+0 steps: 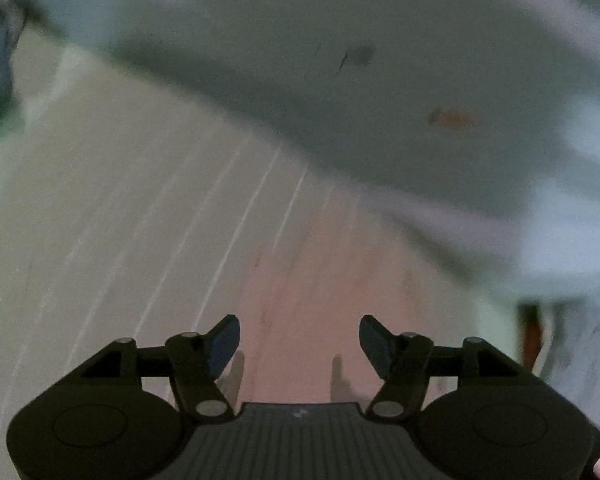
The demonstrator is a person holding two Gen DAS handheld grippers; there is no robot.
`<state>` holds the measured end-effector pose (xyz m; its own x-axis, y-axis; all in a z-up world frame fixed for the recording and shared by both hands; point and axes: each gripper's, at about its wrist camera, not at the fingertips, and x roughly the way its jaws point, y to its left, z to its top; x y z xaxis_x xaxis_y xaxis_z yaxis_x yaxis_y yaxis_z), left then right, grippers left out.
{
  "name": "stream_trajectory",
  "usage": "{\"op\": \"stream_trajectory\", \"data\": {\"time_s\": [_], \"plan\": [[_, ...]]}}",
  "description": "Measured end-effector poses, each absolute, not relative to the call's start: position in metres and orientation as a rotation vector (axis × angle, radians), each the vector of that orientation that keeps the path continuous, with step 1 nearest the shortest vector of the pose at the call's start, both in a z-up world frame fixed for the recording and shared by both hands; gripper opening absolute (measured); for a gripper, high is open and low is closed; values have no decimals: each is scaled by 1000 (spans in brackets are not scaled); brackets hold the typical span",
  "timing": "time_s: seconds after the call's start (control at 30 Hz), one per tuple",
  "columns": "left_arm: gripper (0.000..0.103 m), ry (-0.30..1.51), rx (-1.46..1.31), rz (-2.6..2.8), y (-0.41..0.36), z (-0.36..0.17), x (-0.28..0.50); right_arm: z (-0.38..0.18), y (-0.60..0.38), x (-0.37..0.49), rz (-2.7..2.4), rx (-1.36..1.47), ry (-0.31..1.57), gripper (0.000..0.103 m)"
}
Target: Fold clothes
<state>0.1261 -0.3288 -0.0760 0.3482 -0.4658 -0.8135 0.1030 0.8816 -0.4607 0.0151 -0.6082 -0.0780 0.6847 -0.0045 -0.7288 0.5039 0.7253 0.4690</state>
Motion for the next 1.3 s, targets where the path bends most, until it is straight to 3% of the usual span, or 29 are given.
{"op": "stream_trajectory", "data": {"time_s": [0.13, 0.2, 0.27, 0.3, 0.33, 0.37, 0.53, 0.63, 0.73, 0.8, 0.87, 0.9, 0.97, 1.0, 1.17, 1.3], "plan": [[61, 1243, -307, -378, -331, -104, 102, -105, -585, 1, -293, 696, 895, 56], [47, 1263, -289, -387, -333, -113, 93, -112, -577, -5, -289, 675, 920, 54], [26, 1255, -294, -411, -334, -112, 91, -112, -575, -8, -280, 666, 911, 47], [20, 1244, -294, -428, -337, -112, 91, -112, -575, -9, -269, 658, 906, 42], [10, 1235, -285, -435, -338, -112, 90, -110, -574, -9, -254, 639, 896, 26], [7, 1226, -277, -443, -340, -111, 88, -108, -573, -9, -239, 621, 884, 11], [6, 1058, -259, -528, -326, -54, 61, -65, -562, -33, -183, 534, 752, 7], [7, 997, -200, -588, -317, -31, 36, -48, -545, -55, -138, 425, 752, 7], [9, 1149, -126, -543, -315, -58, 30, -73, -543, -65, -117, 455, 877, 10], [10, 1287, -82, -488, -315, -80, 34, -104, -555, -65, -147, 591, 1009, 20], [23, 1297, -112, -473, -311, -81, 38, -108, -565, -70, -182, 656, 1001, 42], [29, 1284, -123, -465, -310, -80, 41, -102, -568, -71, -210, 636, 979, 46], [64, 1256, -144, -448, -308, -77, 47, -93, -572, -69, -277, 571, 951, 64], [70, 1239, -142, -430, -309, -76, 51, -93, -576, -68, -298, 566, 942, 71], [72, 1264, -148, -423, -323, -93, 73, -114, -590, -56, -299, 722, 947, 73], [72, 1271, -152, -454, -327, -105, 76, -127, -581, -38, -283, 690, 978, 73]]}}
